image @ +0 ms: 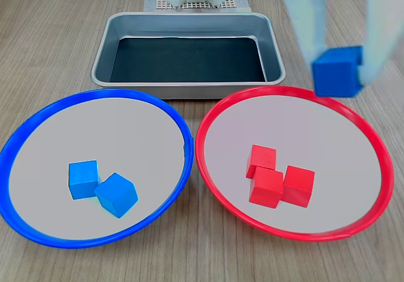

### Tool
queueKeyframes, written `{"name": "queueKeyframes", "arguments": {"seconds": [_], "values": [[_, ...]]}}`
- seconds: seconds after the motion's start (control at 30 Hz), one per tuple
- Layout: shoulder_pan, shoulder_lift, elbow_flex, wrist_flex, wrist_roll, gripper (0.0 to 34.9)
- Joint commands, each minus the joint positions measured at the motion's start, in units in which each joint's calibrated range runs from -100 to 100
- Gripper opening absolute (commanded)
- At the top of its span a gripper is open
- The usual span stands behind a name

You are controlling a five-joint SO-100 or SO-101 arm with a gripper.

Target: Relocate any blue block in the red dish to the blue dish, correcting any misplacements.

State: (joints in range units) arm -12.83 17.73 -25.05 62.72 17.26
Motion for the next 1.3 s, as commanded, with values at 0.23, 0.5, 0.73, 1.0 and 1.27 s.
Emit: {"name": "queueKeyframes", "arguments": {"seconds": [0.23, 0.5, 0.73, 1.0, 1.27], "values": [[18.6, -10.7, 11.1, 1.7, 3.2, 0.0], [24.3, -5.0, 9.0, 3.3, 0.9, 0.0], [26.1, 0.7, 6.0, 4.6, -0.5, 0.0], [27.1, 4.7, 8.2, 3.9, -1.7, 0.0], [27.1, 11.8, 1.3, 5.3, -2.5, 0.0]]}}
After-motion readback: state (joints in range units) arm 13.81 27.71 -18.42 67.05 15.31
